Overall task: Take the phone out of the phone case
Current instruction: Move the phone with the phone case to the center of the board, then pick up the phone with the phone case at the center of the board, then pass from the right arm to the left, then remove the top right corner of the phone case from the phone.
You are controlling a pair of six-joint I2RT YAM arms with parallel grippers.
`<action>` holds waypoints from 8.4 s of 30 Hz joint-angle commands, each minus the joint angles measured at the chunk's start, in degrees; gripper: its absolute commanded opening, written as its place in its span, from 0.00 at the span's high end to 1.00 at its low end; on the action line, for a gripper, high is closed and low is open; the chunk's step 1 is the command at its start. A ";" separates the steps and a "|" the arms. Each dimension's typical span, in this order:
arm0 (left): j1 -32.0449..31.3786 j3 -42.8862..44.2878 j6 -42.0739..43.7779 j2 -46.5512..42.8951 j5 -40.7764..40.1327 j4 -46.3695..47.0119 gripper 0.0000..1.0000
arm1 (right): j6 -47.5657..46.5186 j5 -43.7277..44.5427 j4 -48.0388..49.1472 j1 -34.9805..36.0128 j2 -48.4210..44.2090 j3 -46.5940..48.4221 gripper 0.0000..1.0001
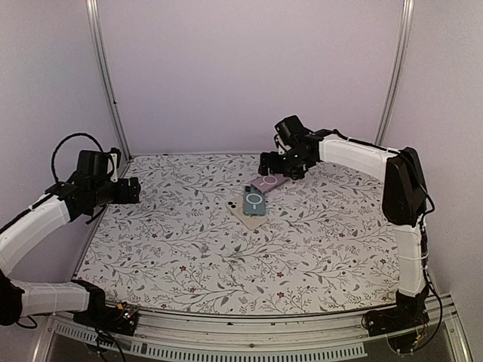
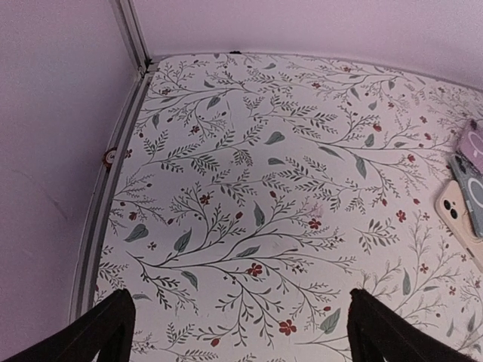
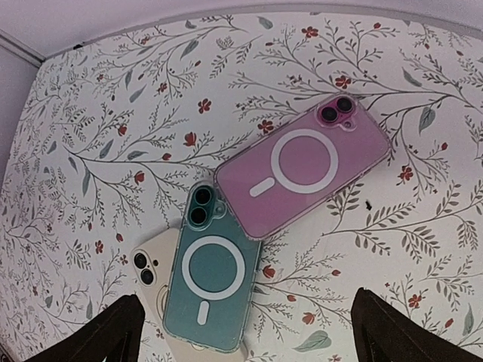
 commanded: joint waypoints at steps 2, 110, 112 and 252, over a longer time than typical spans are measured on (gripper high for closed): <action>-0.59 1.00 0.61 -1.13 -2.03 -1.06 0.01 | 2.24 3.08 -8.03 3.74 7.43 6.94 0.01; -14.08 9.76 -15.83 12.36 59.17 8.81 0.13 | -41.26 -2.99 53.80 26.77 -35.61 -58.80 0.72; -14.52 10.52 -16.37 13.97 60.94 8.84 0.16 | -45.28 -2.42 56.15 27.96 -35.73 -60.48 0.74; -26.52 -5.11 -28.28 22.04 63.21 48.14 1.00 | -0.52 -45.41 34.30 8.05 -40.51 -59.52 0.81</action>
